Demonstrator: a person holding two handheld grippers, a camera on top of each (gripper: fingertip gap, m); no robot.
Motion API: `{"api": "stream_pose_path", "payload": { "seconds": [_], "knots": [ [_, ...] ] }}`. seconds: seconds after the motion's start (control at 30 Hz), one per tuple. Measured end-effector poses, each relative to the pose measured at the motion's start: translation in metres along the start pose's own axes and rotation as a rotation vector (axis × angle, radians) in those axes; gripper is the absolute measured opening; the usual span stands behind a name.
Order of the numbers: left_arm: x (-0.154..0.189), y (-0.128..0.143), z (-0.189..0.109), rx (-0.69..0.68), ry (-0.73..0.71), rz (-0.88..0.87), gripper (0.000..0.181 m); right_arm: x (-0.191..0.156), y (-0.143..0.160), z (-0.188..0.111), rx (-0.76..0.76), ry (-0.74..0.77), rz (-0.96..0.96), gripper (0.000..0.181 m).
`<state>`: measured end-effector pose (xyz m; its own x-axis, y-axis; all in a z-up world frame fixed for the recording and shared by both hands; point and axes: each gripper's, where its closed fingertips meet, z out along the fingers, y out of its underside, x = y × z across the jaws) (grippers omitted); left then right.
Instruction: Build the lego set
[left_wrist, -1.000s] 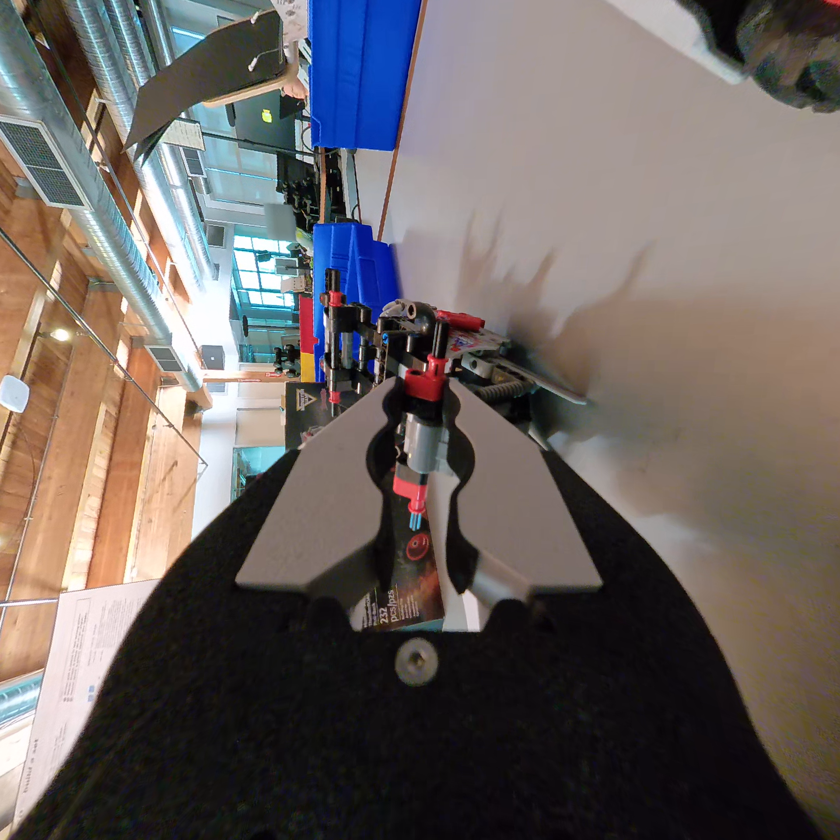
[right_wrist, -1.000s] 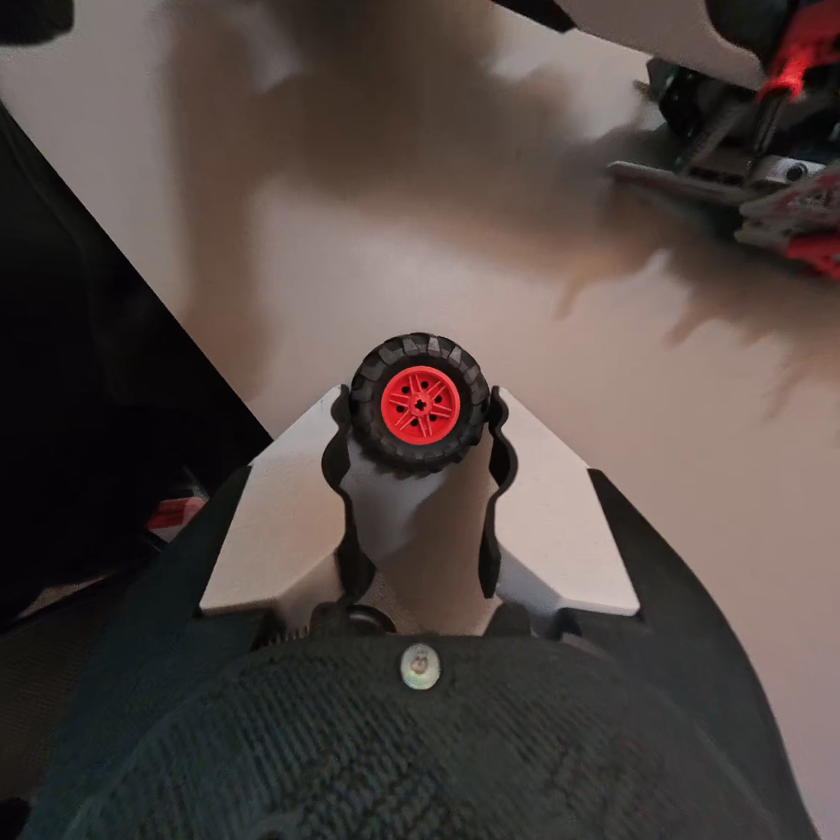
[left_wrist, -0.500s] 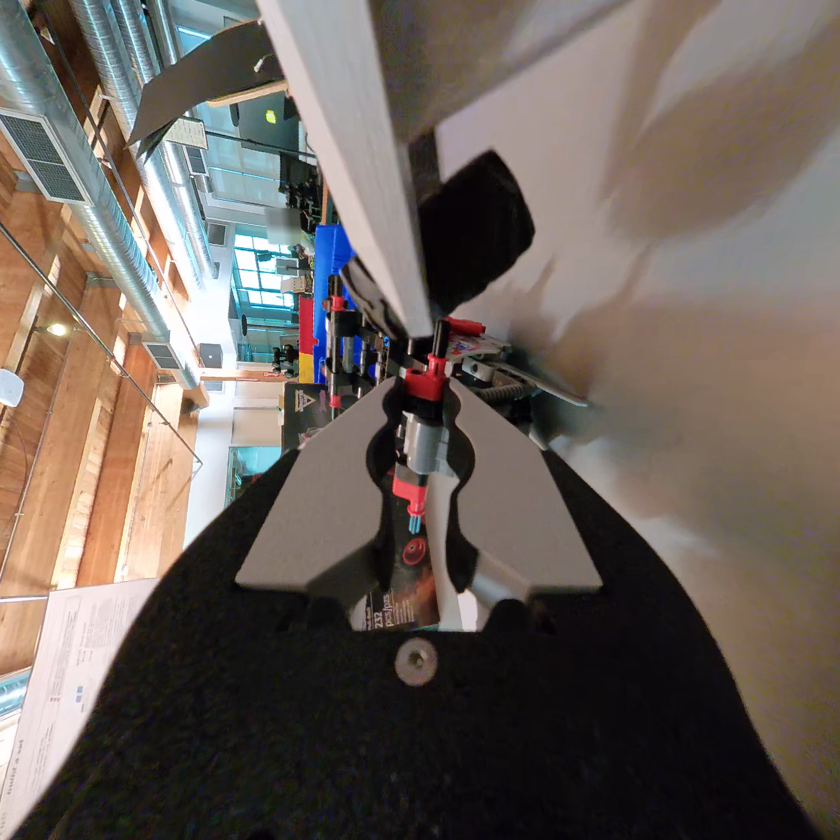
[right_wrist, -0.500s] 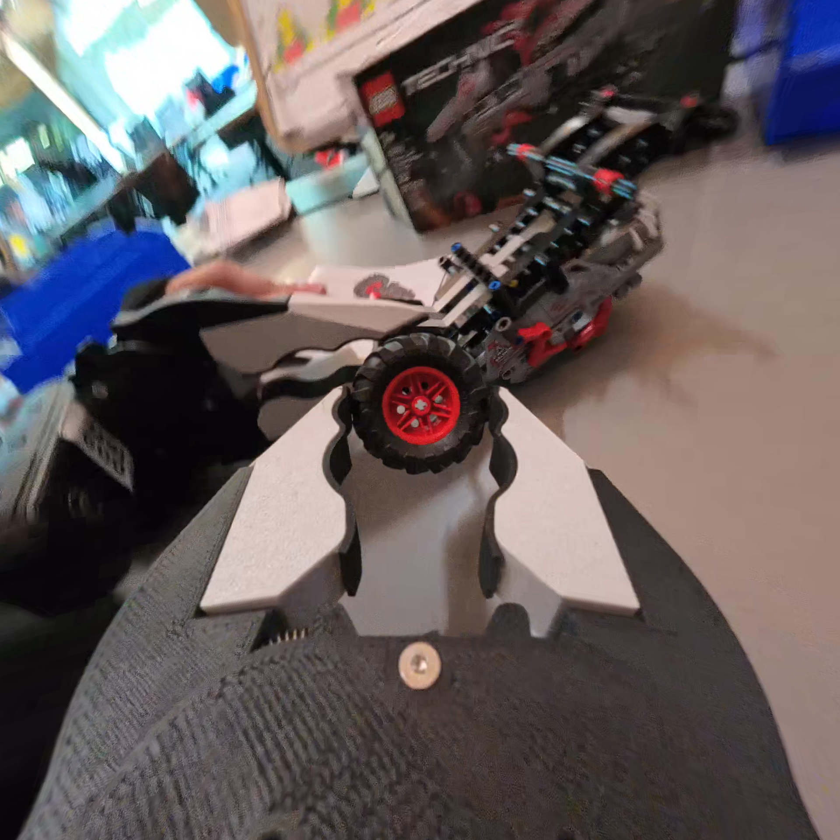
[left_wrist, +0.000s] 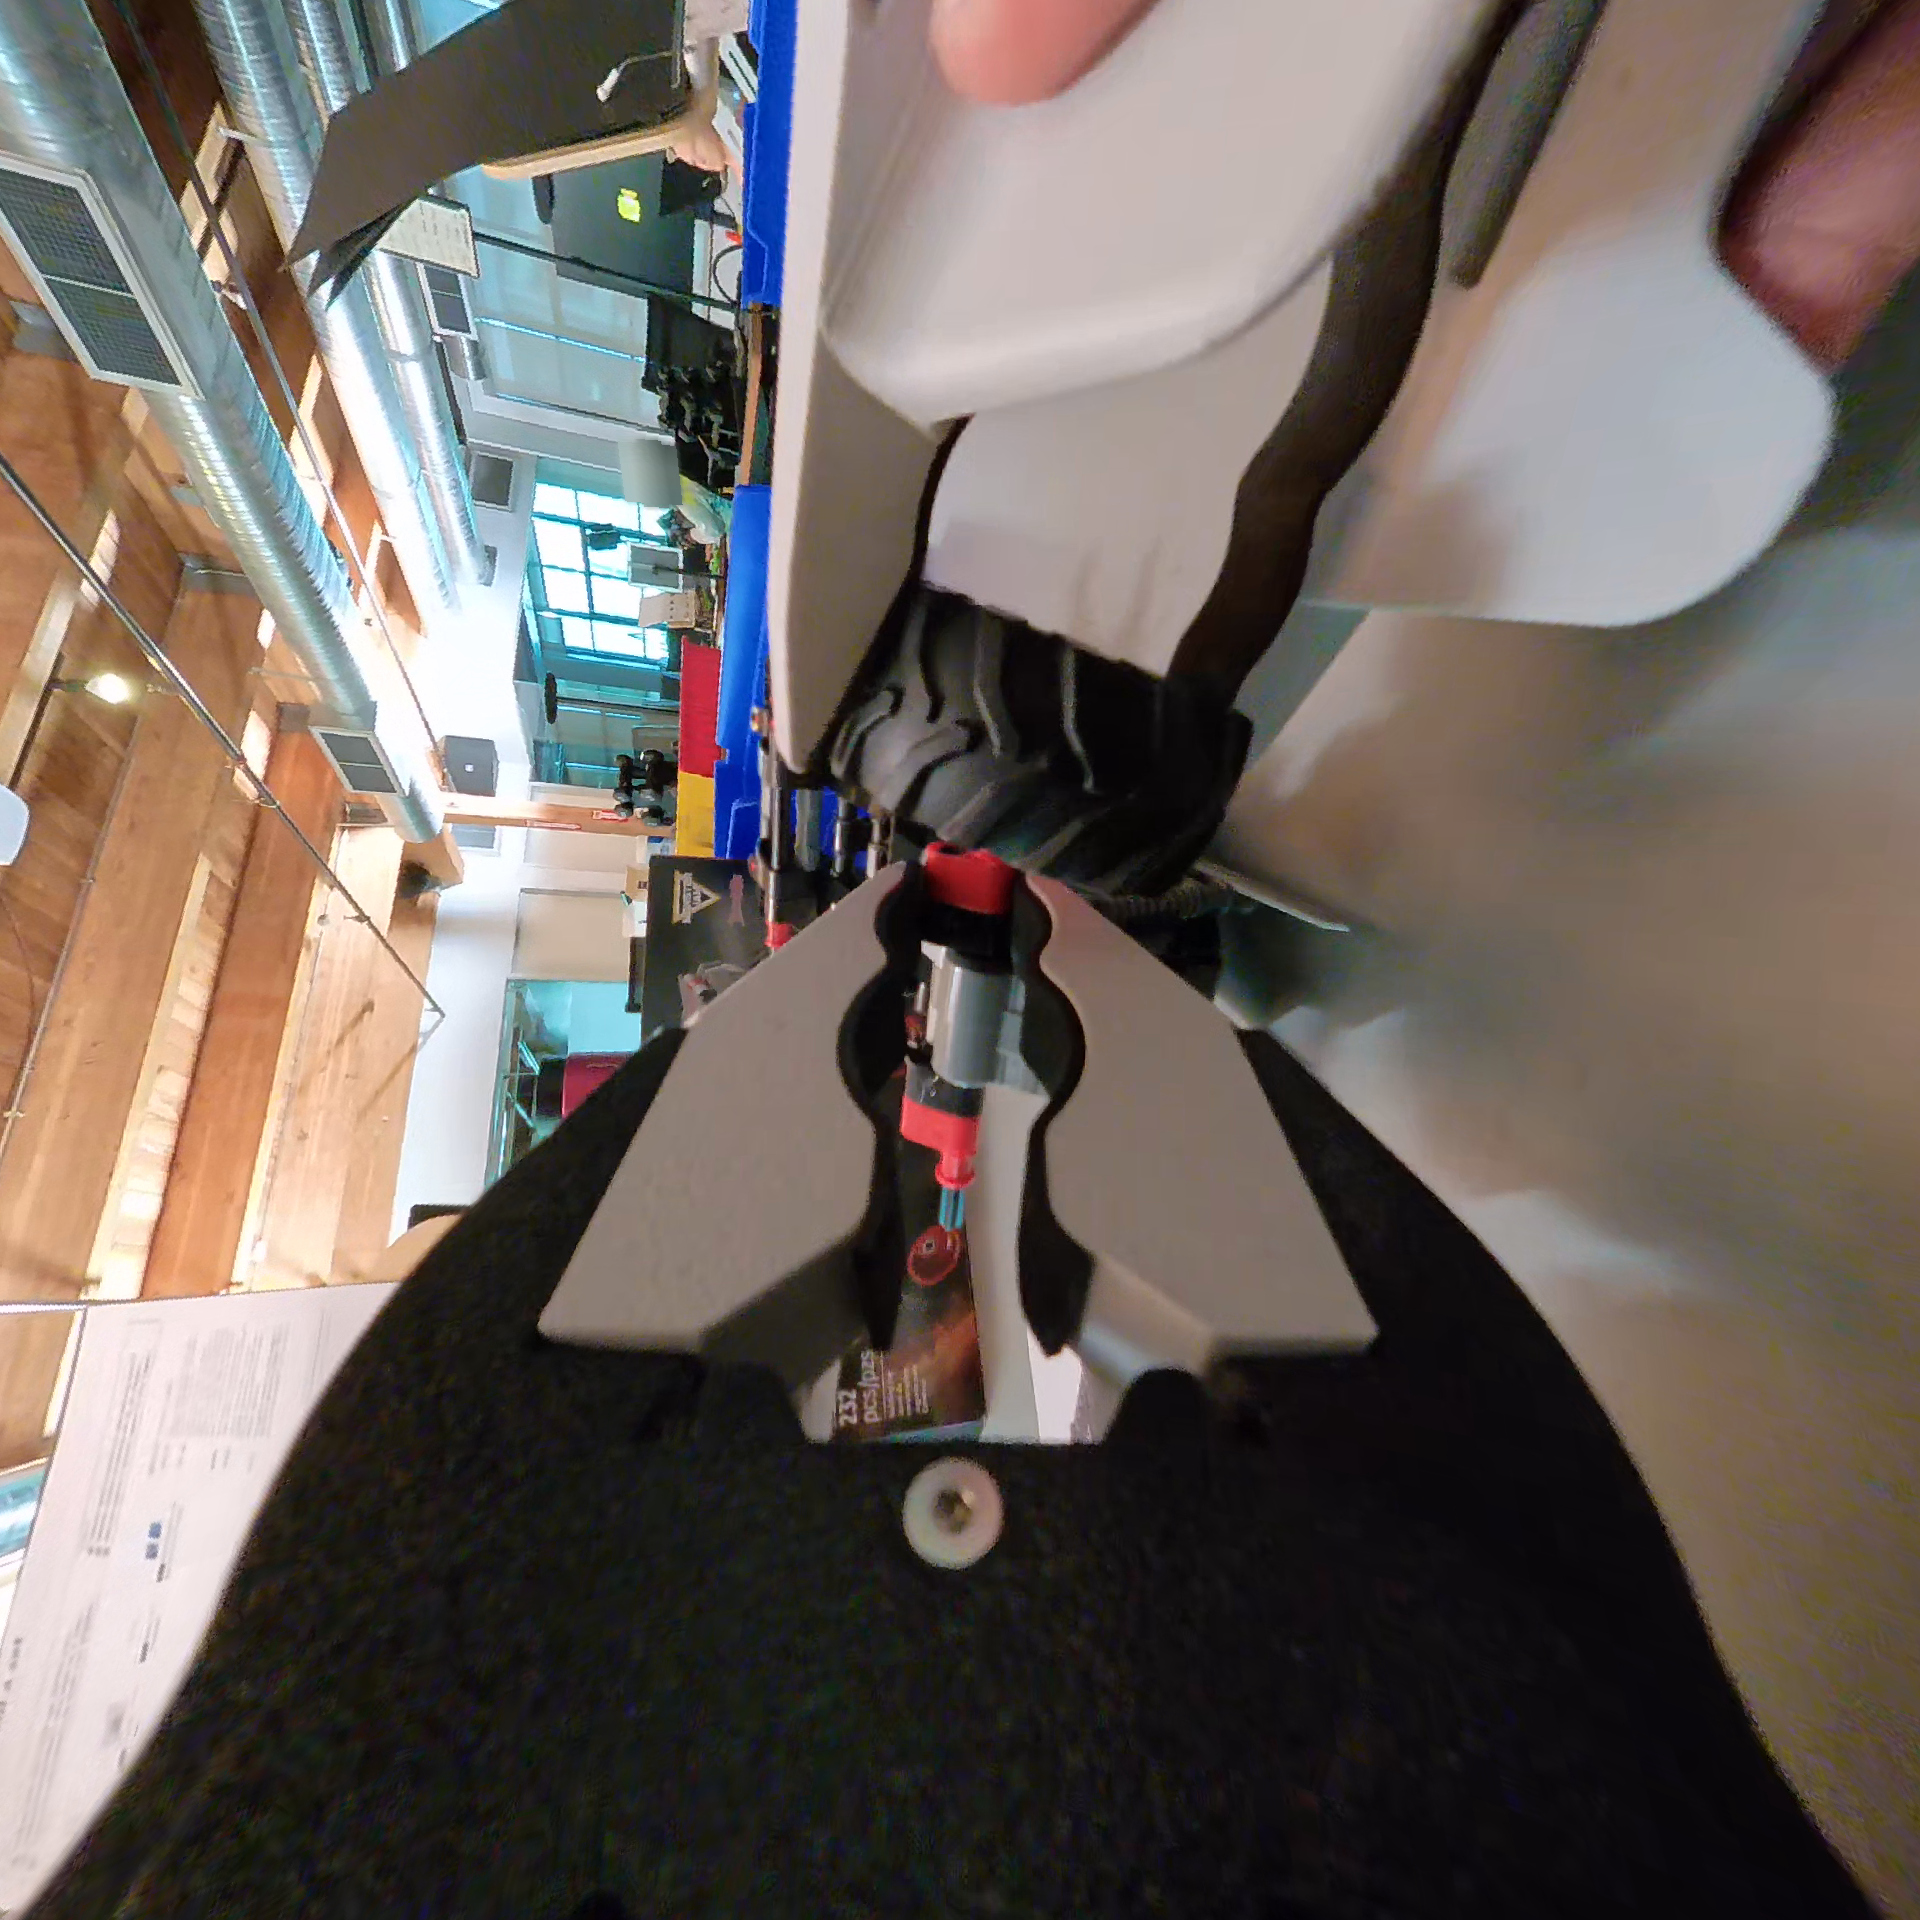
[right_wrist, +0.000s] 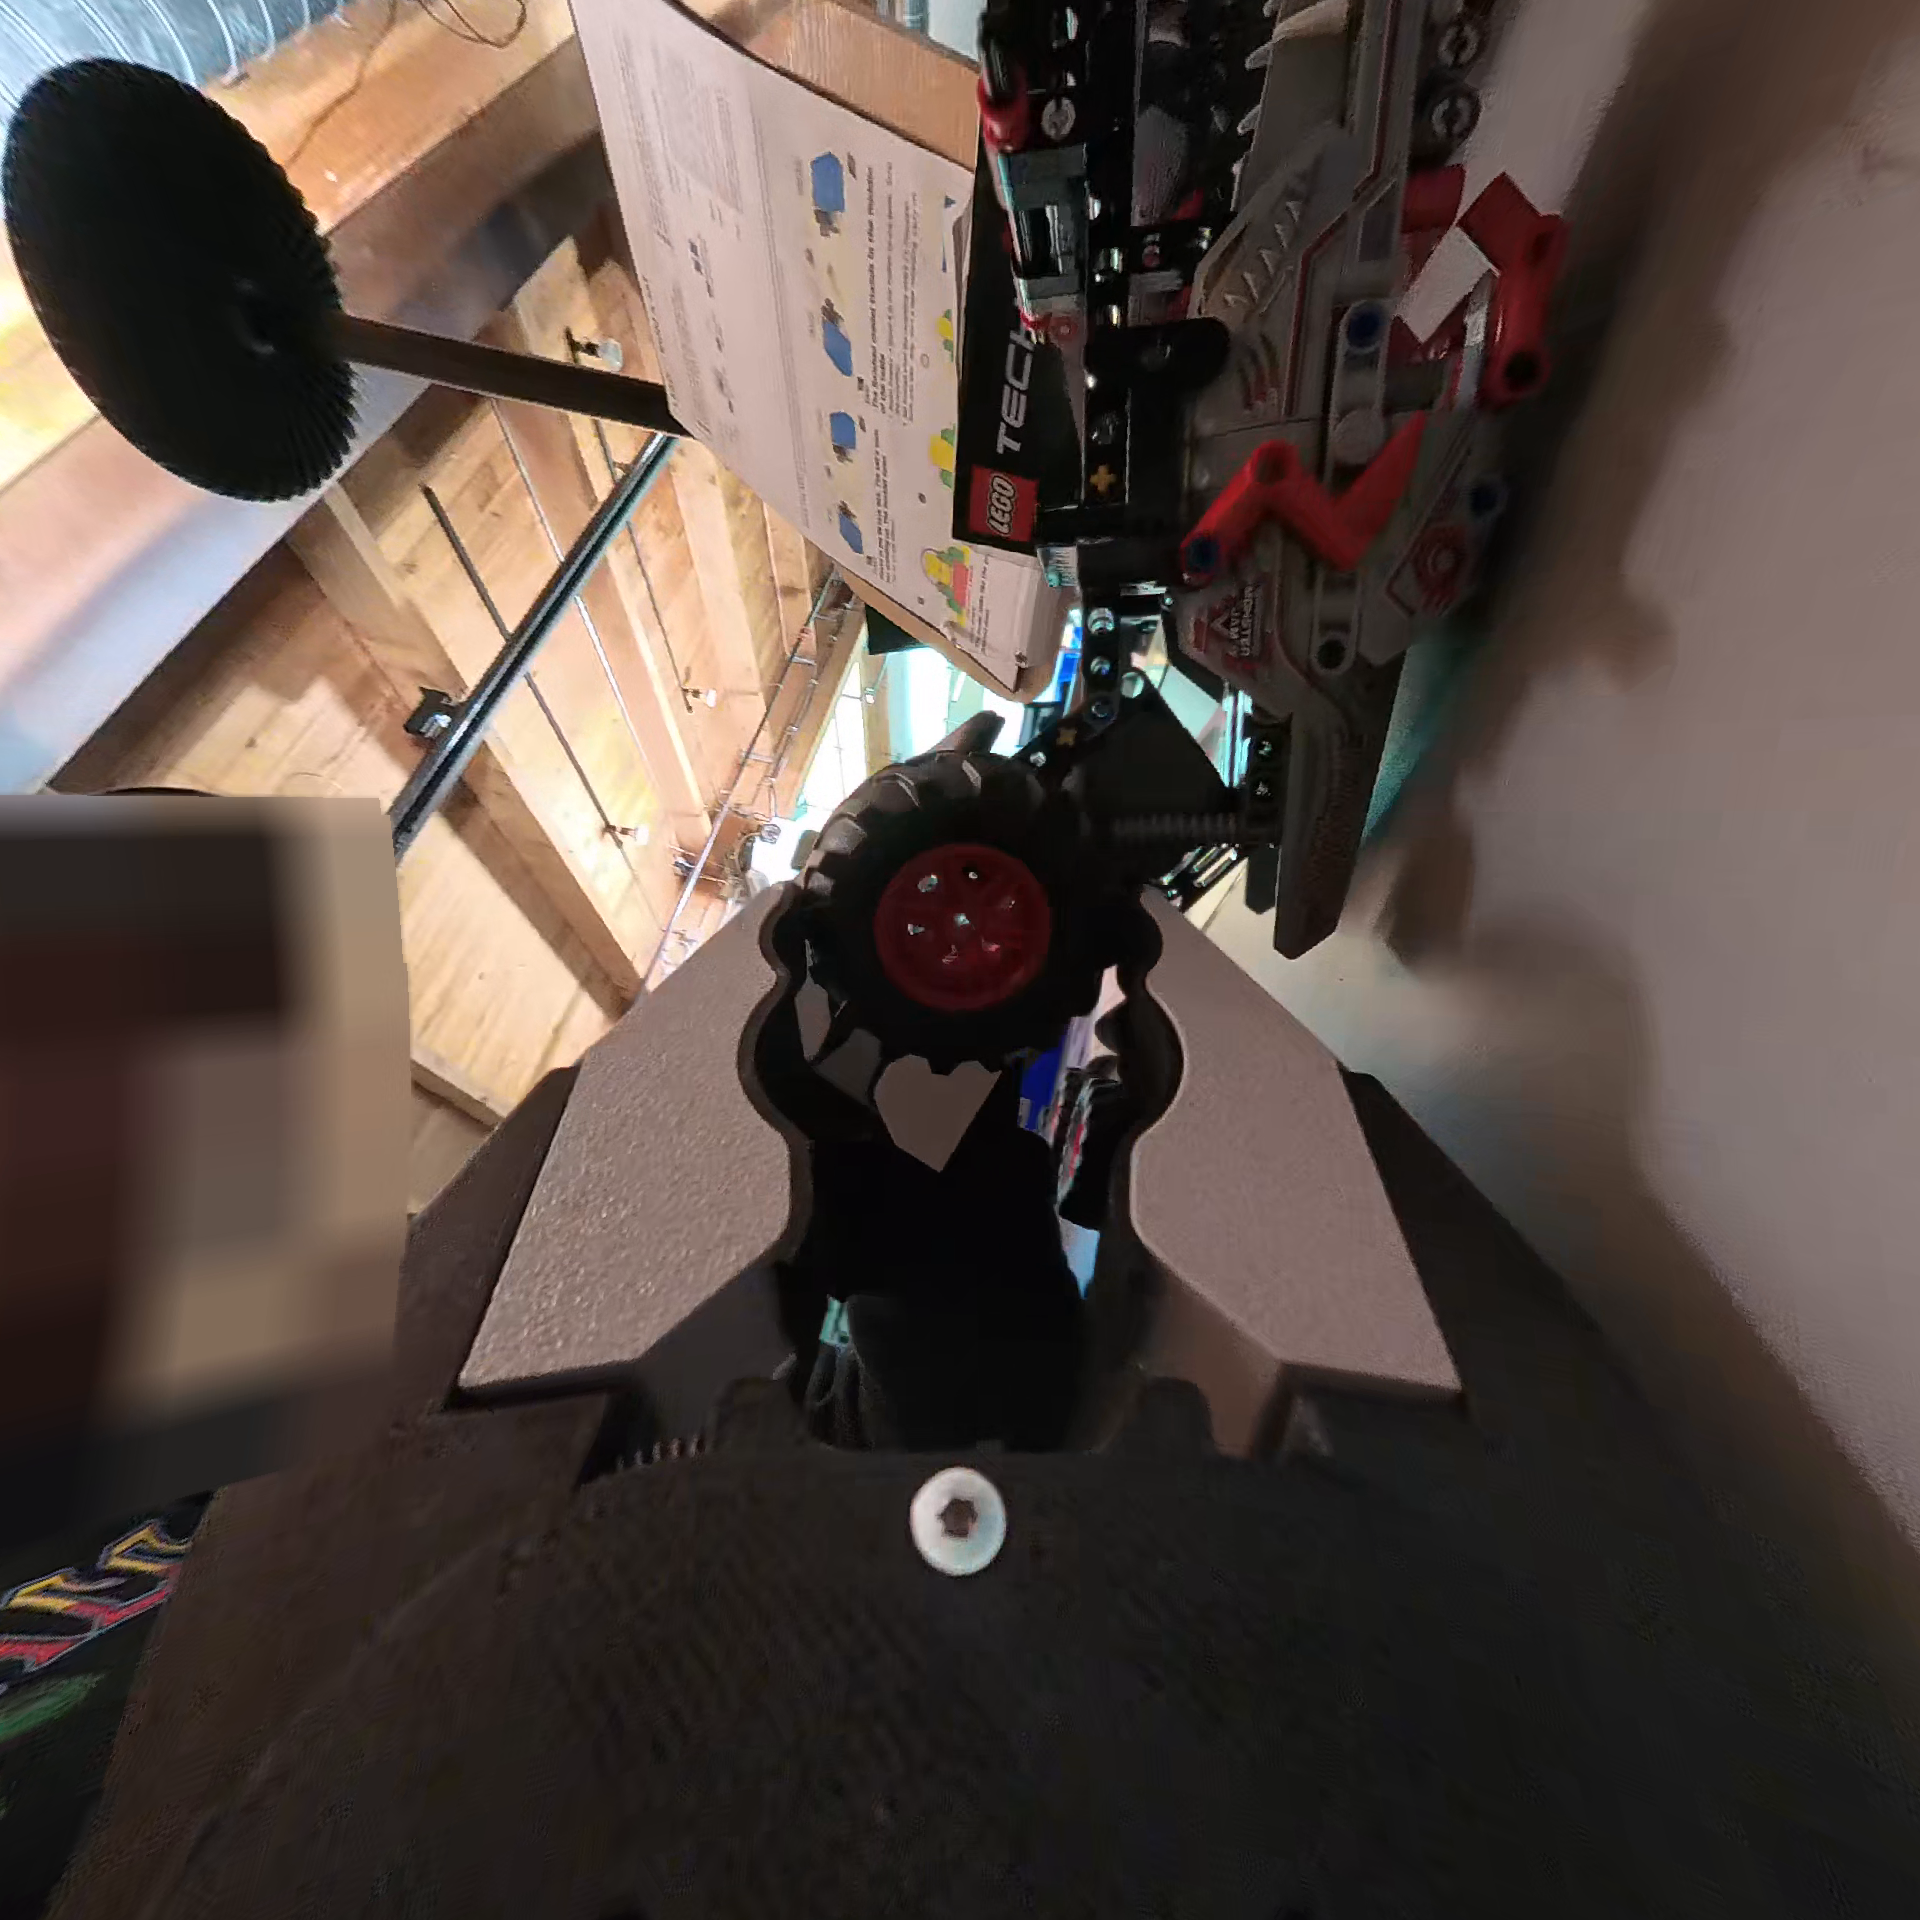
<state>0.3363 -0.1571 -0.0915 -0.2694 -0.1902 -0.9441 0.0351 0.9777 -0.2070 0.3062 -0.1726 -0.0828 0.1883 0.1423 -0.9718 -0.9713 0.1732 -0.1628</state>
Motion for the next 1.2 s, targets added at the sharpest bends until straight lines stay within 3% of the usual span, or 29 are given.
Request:
{"api": "stream_pose_path", "payload": {
  "seconds": [0.03, 0.23, 0.6, 1.2],
  "knots": [
    [0.0, 0.0, 0.0, -0.002, -0.001, -0.004, 0.014, 0.0, -0.001, 0.0, 0.005, -0.013, 0.009, 0.059],
    [0.0, 0.0, 0.0, -0.001, -0.008, -0.006, 0.013, -0.003, -0.004, 0.0, -0.017, -0.023, -0.083, 0.059],
    [-0.003, 0.003, 0.001, -0.007, -0.007, -0.046, 0.013, -0.007, -0.011, -0.003, -0.002, -0.088, -0.023, 0.06],
    [-0.003, -0.001, 0.005, -0.026, 0.001, -0.033, 0.013, 0.003, -0.017, 0.002, -0.027, -0.008, -0.112, 0.059]
  ]
}}
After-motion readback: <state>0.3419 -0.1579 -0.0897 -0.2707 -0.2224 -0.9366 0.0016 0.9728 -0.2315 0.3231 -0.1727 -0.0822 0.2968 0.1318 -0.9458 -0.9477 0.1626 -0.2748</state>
